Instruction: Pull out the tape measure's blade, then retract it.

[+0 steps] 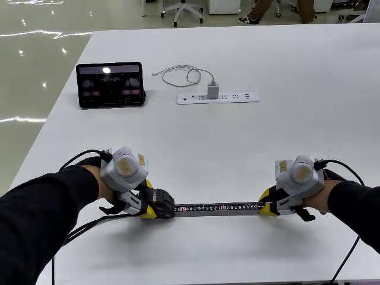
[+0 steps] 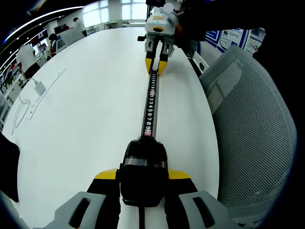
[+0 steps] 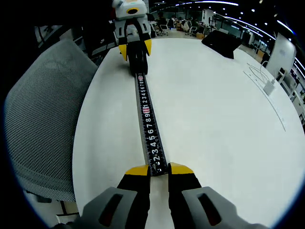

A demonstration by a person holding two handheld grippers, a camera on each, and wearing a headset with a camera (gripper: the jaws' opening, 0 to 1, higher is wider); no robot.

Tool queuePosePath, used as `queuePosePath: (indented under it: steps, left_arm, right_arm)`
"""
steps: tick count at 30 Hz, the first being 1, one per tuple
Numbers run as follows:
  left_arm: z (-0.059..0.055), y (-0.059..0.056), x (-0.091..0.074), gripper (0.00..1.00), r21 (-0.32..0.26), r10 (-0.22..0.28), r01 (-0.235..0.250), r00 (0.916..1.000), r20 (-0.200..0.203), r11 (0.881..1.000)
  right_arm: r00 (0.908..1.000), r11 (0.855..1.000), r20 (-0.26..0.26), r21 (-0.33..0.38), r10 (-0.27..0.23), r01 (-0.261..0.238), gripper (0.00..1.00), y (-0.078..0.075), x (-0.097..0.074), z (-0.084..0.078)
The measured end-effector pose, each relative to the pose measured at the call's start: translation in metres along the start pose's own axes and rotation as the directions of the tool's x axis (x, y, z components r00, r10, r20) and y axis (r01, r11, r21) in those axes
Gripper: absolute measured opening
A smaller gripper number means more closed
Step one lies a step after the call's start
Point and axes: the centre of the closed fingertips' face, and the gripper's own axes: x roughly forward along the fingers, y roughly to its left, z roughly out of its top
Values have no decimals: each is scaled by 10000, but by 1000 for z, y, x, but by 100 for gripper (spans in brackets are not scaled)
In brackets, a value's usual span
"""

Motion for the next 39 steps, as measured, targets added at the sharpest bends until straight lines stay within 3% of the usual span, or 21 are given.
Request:
queuePosePath:
  steps: [39]
  left_arm:
    - [0, 0, 0, 31, -10, 73, -73, 10000, 6, 10000]
  right_arm:
    - [9999, 9998, -70, 140, -145, 146, 8, -2, -9, -14]
